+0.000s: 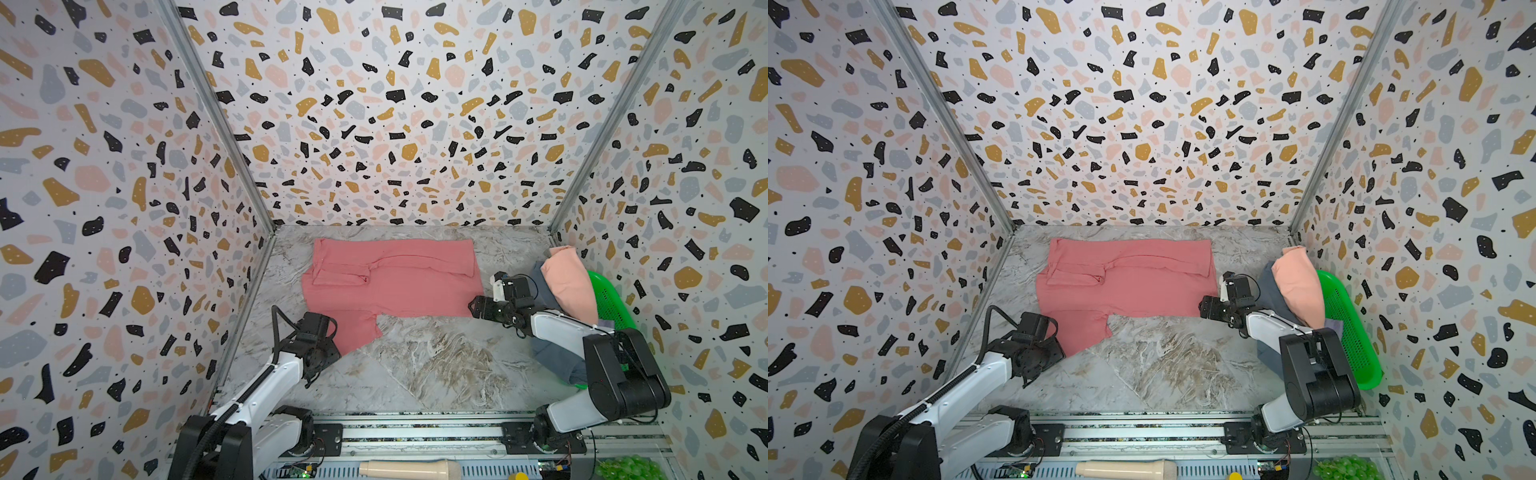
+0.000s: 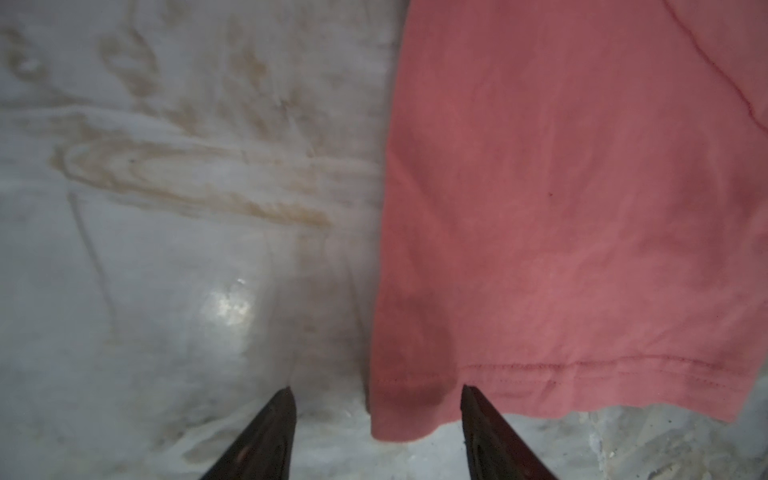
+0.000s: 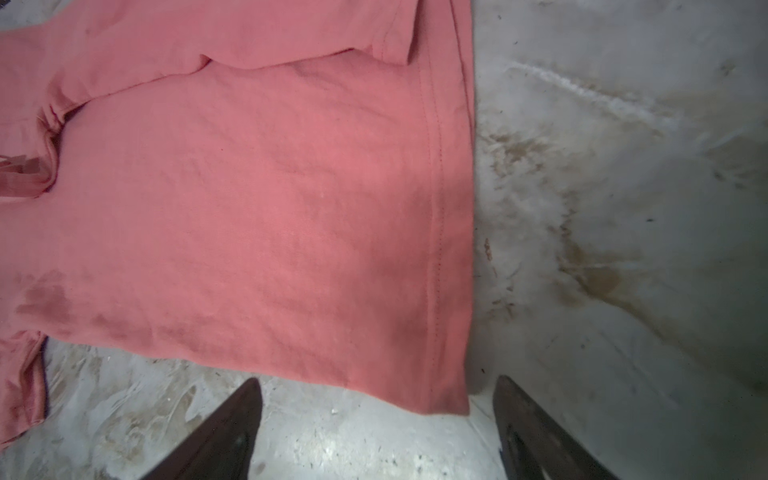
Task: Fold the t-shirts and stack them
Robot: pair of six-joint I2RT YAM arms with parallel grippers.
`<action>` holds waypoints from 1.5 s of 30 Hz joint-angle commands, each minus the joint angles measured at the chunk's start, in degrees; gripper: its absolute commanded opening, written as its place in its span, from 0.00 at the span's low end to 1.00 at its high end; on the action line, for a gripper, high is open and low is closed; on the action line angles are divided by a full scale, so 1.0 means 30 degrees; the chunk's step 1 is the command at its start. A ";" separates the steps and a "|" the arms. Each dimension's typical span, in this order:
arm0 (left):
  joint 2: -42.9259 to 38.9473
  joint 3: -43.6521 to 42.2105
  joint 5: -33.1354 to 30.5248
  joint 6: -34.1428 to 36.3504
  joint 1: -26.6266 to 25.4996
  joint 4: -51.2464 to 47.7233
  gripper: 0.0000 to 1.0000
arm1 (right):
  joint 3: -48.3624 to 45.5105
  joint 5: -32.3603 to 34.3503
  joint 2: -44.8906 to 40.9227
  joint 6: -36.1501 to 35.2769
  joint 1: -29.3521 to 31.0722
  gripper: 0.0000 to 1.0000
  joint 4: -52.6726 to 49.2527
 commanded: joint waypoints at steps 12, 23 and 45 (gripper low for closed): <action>0.1225 0.0789 0.1764 0.1036 -0.0075 0.2845 0.03 | 0.0729 0.1047 0.2871 0.1317 0.1486 0.37 0.0410; -0.4974 0.2426 -0.0503 -0.0031 -0.0100 -0.1735 0.00 | 0.0120 0.1803 -0.1711 0.1240 0.1726 0.04 -0.2622; 1.0105 1.5301 0.1557 0.5006 0.2153 0.7584 0.00 | 0.9969 -0.2381 0.7666 0.0868 -0.1299 0.06 0.0192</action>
